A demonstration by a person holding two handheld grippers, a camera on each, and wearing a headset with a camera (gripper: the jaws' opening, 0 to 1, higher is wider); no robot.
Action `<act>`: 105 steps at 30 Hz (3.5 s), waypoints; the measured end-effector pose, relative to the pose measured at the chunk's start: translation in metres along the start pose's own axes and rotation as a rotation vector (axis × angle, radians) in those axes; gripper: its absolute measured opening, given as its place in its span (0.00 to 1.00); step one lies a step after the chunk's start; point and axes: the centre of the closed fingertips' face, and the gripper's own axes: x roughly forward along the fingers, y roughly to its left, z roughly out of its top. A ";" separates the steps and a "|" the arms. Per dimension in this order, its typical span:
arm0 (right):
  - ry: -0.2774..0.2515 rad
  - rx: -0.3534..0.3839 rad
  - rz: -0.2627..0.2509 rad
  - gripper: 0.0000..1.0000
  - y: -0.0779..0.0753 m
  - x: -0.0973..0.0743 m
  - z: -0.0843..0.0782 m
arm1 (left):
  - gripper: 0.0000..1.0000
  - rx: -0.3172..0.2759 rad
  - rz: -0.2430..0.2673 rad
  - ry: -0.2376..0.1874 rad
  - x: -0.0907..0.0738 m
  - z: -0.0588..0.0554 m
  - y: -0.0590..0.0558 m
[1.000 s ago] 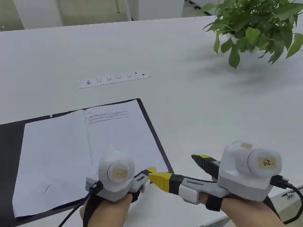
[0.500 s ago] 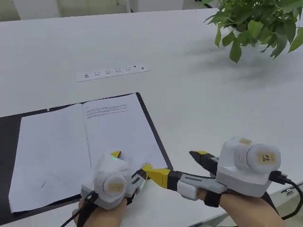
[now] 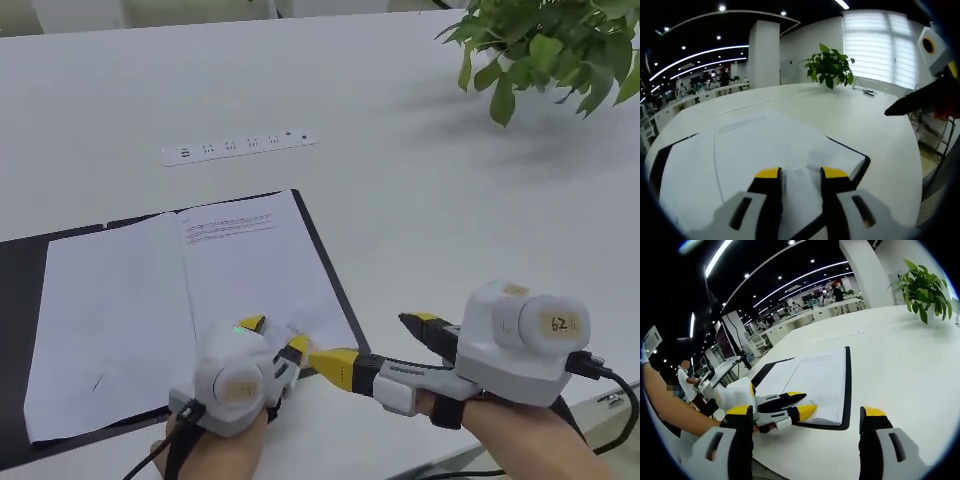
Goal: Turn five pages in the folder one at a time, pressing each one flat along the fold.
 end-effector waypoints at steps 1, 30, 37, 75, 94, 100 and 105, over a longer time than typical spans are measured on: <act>0.000 0.000 0.001 0.88 0.001 0.000 0.000 | 0.27 -0.004 -0.002 0.002 0.000 0.000 0.001; 0.040 0.422 0.112 0.65 0.031 0.031 -0.008 | 0.02 -0.181 0.009 0.034 0.000 -0.001 0.016; 0.045 0.506 0.101 0.58 0.027 0.046 -0.018 | 0.02 -0.187 0.008 0.029 0.000 -0.001 0.016; -0.070 0.712 -0.175 0.00 -0.027 0.068 -0.037 | 0.05 -0.309 -0.044 0.045 -0.002 0.002 0.016; -0.174 0.420 -0.003 0.00 0.051 0.063 0.022 | 0.27 -0.182 -0.049 -0.080 -0.106 0.043 0.074; -0.175 0.306 0.040 0.00 0.086 0.072 0.034 | 0.28 -0.181 -0.005 -0.108 -0.145 0.040 0.105; -0.161 0.234 0.068 0.00 0.112 0.085 0.038 | 0.30 -0.206 0.040 -0.127 -0.177 0.032 0.131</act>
